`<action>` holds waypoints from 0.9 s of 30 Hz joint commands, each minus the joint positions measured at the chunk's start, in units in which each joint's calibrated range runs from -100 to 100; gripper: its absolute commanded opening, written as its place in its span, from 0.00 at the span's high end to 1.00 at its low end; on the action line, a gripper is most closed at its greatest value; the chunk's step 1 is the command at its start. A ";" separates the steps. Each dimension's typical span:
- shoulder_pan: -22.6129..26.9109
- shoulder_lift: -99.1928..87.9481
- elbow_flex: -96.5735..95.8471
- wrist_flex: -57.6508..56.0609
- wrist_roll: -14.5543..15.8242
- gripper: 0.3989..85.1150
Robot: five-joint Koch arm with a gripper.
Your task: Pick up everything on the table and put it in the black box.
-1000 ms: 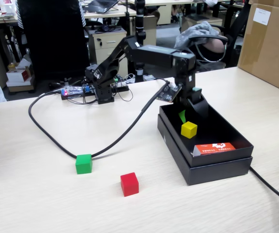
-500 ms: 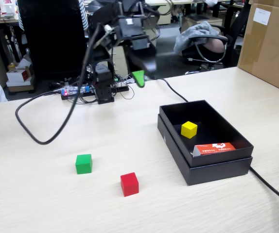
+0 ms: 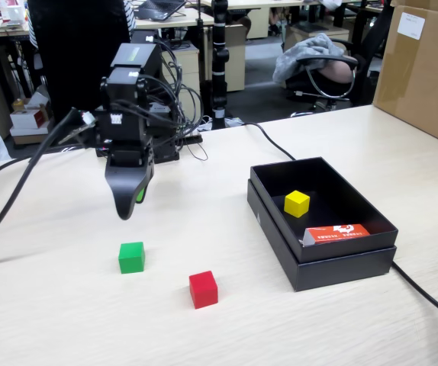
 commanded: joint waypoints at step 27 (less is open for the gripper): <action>0.00 29.20 19.74 1.12 -4.40 0.56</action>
